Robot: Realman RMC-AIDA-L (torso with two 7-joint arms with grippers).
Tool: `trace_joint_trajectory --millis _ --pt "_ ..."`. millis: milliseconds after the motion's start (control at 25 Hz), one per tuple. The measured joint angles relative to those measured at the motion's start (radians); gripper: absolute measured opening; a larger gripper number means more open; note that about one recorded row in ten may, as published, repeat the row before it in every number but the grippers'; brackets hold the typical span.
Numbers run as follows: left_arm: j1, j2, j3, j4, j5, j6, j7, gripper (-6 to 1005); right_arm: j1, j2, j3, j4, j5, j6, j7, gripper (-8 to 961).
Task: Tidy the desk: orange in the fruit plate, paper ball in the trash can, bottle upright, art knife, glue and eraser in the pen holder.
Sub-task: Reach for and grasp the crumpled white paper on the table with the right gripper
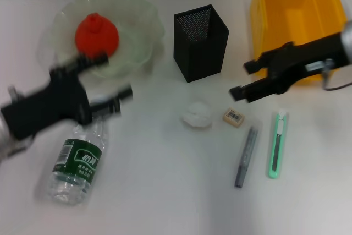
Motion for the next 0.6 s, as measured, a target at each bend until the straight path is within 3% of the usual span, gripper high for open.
trace_joint_trajectory --millis 120,160,320,600 --pt "0.046 -0.007 0.002 -0.003 0.102 0.073 0.014 807 0.074 -0.001 -0.15 -0.02 -0.116 0.018 0.211 825" --pt "0.046 -0.007 0.002 -0.003 0.102 0.073 0.014 819 0.074 -0.001 -0.15 -0.02 -0.116 0.018 0.211 825" --pt "0.049 -0.009 0.003 -0.014 0.181 0.095 0.011 844 0.116 -0.001 -0.314 0.013 -0.152 0.113 0.339 825" --pt "0.042 -0.013 0.011 -0.018 0.219 0.097 0.008 844 0.133 0.001 -0.427 0.074 -0.186 0.249 0.395 825"
